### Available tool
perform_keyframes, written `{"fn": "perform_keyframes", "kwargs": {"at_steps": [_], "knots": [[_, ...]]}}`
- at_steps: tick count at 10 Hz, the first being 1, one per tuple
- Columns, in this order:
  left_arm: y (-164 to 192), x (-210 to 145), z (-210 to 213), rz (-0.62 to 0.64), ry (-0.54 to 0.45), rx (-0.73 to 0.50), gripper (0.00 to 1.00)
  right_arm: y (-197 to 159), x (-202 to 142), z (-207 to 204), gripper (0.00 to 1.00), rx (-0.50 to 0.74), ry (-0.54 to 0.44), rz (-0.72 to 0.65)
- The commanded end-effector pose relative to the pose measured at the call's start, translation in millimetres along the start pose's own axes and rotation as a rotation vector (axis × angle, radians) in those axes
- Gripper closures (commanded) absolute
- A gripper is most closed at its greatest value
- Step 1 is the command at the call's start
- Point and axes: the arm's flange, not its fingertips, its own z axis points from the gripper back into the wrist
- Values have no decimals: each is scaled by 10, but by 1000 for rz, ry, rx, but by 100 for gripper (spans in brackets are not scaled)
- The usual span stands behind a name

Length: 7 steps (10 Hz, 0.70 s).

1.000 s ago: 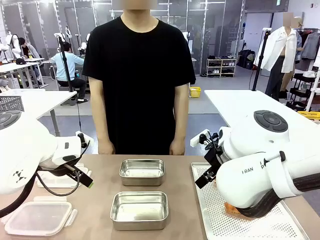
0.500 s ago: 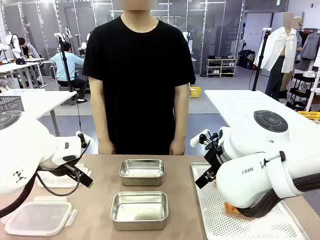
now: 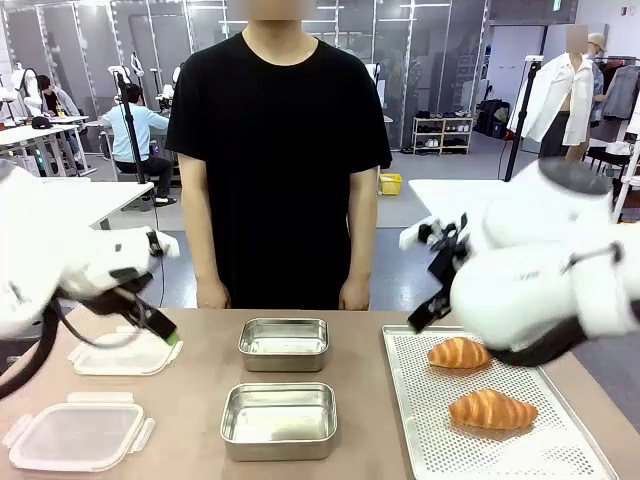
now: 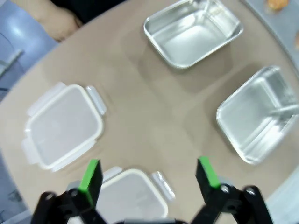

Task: Place the bread into the airtight container.
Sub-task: Pick up a Butter Roll and place it into an empty Airtight Container.

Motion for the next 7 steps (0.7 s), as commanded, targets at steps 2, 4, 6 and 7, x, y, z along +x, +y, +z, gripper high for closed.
{"fn": "perform_keyframes", "kwargs": {"at_steps": [2, 4, 6, 7], "knots": [[289, 98, 1398, 13, -36, -129, 0, -493, 254, 1121, 0, 102, -10, -12], [280, -47, 2348, 28, -110, -143, 0, -675, 132, 1920, 0, 91, -65, -45], [163, -331, 3106, 35, -177, -116, 0, -740, -170, 2567, 0, 127, -115, -70], [122, -488, 3393, 40, -221, -89, 0, -770, -299, 2820, 0, 118, -143, -83]]}}
